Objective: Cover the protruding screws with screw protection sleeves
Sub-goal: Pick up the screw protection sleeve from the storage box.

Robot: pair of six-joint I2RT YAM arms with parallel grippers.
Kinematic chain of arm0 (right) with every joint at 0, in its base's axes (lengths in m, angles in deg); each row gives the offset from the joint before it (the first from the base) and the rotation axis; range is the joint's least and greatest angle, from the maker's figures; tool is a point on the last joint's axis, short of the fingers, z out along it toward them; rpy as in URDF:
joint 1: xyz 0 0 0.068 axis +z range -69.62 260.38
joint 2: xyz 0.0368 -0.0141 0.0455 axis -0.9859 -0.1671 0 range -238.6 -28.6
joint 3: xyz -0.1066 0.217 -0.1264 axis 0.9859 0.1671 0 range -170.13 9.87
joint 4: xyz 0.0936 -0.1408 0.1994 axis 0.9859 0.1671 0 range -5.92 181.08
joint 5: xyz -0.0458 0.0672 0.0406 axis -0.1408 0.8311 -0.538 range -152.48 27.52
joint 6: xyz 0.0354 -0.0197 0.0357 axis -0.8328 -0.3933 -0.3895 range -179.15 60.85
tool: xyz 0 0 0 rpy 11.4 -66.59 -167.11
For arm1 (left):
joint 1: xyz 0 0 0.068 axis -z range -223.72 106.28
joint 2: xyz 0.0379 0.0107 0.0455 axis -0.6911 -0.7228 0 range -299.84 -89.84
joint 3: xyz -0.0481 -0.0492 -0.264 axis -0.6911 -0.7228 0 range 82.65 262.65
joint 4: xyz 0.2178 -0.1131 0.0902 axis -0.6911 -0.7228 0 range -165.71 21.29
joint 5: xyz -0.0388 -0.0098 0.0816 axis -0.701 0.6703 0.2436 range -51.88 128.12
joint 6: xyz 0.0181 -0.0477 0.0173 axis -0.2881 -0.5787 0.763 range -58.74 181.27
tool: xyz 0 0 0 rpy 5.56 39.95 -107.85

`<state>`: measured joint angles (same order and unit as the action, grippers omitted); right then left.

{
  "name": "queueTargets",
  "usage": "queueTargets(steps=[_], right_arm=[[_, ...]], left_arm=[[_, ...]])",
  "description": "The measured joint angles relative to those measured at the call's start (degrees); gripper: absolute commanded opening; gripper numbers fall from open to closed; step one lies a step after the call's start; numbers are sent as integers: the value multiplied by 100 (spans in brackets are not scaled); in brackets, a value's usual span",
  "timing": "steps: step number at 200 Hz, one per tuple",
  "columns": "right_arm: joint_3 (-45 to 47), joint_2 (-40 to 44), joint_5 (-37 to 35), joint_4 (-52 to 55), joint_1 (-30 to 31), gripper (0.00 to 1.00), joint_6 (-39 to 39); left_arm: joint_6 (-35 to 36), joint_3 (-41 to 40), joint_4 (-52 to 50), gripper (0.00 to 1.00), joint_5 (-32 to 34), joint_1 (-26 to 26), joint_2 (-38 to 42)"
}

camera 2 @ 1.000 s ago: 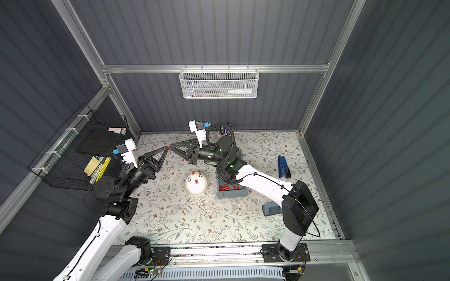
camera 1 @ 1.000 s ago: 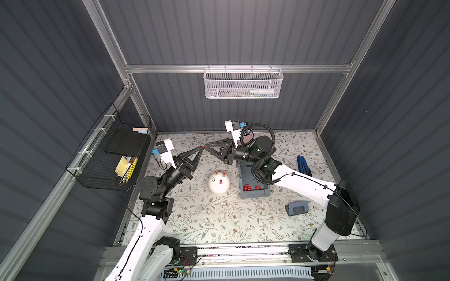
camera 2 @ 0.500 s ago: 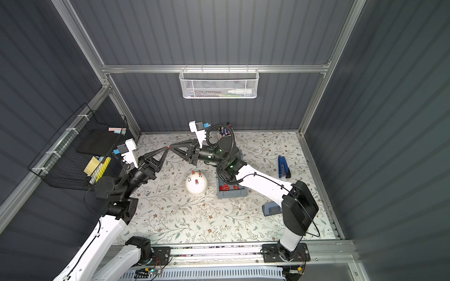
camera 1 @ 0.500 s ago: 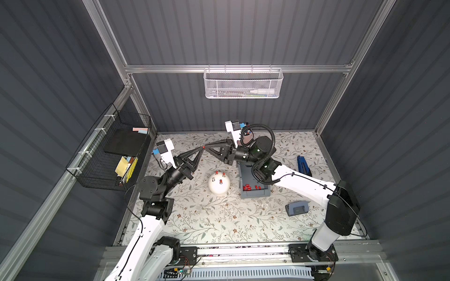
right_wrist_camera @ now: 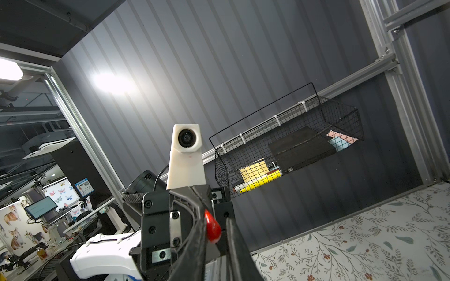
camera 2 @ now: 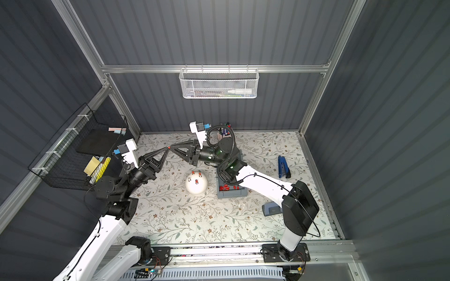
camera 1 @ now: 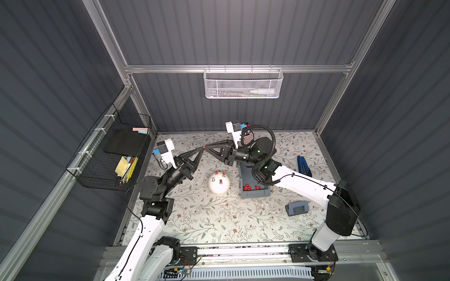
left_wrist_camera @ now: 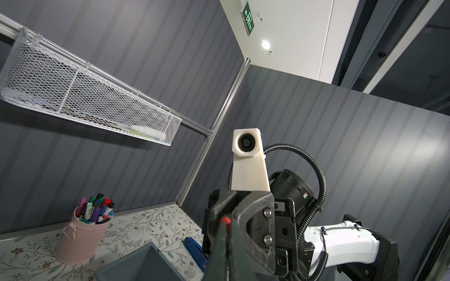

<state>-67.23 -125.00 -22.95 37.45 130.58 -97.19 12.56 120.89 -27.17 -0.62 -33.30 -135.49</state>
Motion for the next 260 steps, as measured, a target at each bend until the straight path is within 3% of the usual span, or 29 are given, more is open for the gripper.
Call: queueTargets(steps=[134,215,217,221,227,231,260], right_arm=[[142,151,-11,50,-28,13,92],[149,179,-7,127,-37,0,136],[149,184,-7,133,-39,0,142],[149,192,-7,170,-39,0,160],[151,208,-4,221,-44,0,186],[151,219,-4,260,-46,0,210],[151,393,-4,726,-98,0,472]], left_arm=[[13,0,0,0,-24,7,0],[24,-2,-20,0,-24,7,2],[33,-2,-26,6,-24,7,4],[52,-2,-59,27,-24,7,13],[116,-4,-111,74,-24,7,37],[144,-13,-166,96,-22,7,61],[756,-203,-914,100,153,-13,575]])
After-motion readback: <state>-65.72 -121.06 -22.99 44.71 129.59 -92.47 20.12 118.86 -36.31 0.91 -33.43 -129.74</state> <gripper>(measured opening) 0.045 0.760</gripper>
